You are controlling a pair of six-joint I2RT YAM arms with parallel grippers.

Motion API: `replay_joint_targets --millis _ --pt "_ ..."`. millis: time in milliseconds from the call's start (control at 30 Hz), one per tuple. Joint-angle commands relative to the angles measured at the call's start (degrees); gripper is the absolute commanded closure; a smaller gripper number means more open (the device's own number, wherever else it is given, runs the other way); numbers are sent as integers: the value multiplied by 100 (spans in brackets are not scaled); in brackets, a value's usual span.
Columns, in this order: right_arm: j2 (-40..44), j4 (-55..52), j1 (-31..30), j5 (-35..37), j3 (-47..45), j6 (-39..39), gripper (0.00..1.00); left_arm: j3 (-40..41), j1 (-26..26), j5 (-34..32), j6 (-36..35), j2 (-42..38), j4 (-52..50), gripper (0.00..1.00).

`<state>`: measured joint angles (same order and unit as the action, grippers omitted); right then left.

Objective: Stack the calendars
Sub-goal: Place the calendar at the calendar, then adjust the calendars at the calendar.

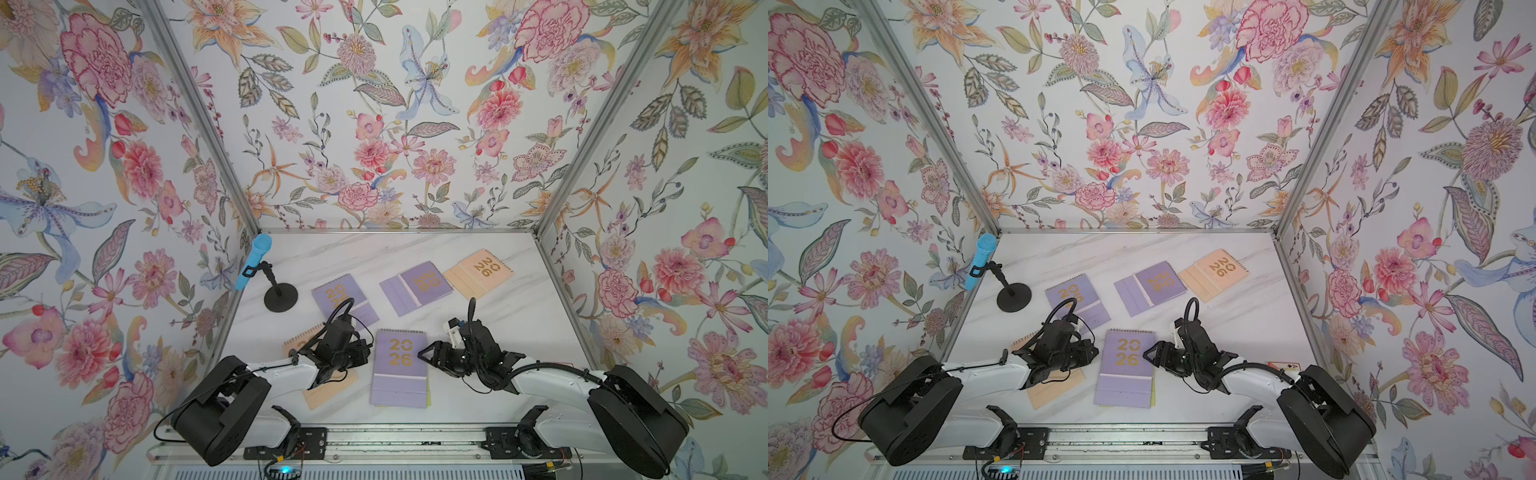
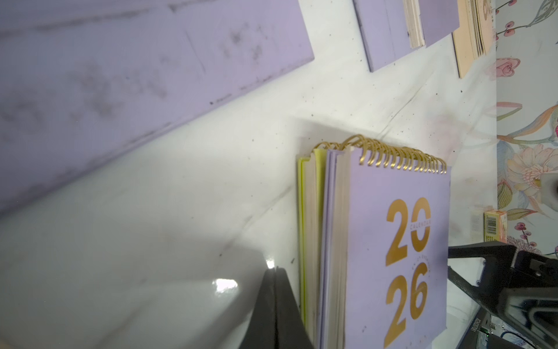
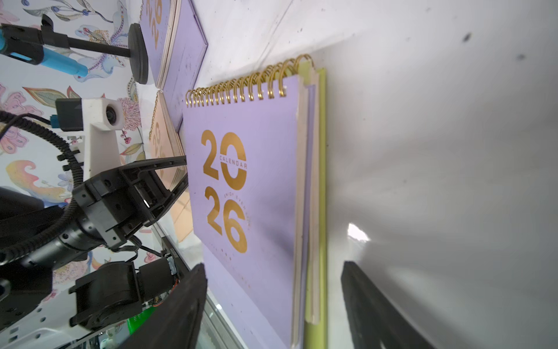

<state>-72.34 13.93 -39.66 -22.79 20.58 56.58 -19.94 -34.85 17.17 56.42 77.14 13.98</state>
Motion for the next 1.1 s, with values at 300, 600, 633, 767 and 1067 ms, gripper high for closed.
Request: replay_joint_targets --millis 300,600,633,767,1067 --pt "-231 -103 -249 81 122 86 14 304 -536 -285 494 -507 -475 100" --pt "-425 344 -375 -115 36 249 13 386 -772 -161 769 -595 -356 100" --pt "-452 451 -388 -150 17 286 12 395 -806 -170 794 -595 -361 100" --pt "-518 515 -449 -171 45 307 12 478 -900 -179 964 -670 -203 100" --pt "-435 691 -478 -164 -75 404 12 575 -971 -150 1232 -822 32 100"
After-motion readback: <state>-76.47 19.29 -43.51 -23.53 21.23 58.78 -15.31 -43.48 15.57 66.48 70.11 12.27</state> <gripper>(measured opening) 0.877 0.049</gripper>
